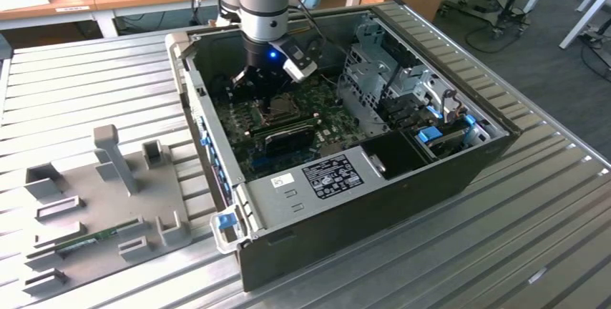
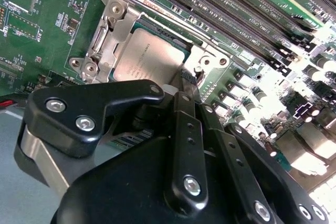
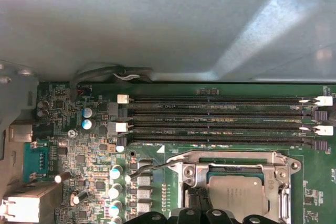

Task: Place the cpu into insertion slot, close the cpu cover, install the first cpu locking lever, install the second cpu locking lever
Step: 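Close the cpu cover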

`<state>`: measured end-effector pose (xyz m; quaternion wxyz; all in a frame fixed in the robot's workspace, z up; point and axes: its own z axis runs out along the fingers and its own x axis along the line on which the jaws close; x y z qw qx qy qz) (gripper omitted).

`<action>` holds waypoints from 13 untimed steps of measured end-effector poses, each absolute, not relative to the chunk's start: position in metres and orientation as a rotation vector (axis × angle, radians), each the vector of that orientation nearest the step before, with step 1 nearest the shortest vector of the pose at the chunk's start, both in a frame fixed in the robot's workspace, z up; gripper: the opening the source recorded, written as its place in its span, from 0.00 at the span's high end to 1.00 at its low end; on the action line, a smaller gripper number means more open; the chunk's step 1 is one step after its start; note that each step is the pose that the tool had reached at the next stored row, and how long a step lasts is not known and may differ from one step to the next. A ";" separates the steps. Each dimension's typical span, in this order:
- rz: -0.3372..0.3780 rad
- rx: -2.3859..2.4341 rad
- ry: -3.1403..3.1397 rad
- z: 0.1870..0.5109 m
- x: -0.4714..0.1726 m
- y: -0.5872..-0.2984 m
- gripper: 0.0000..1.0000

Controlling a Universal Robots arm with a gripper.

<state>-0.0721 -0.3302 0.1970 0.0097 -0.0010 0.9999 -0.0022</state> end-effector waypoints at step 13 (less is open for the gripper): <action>-0.007 -0.003 3.121 0.197 -0.075 -0.330 0.90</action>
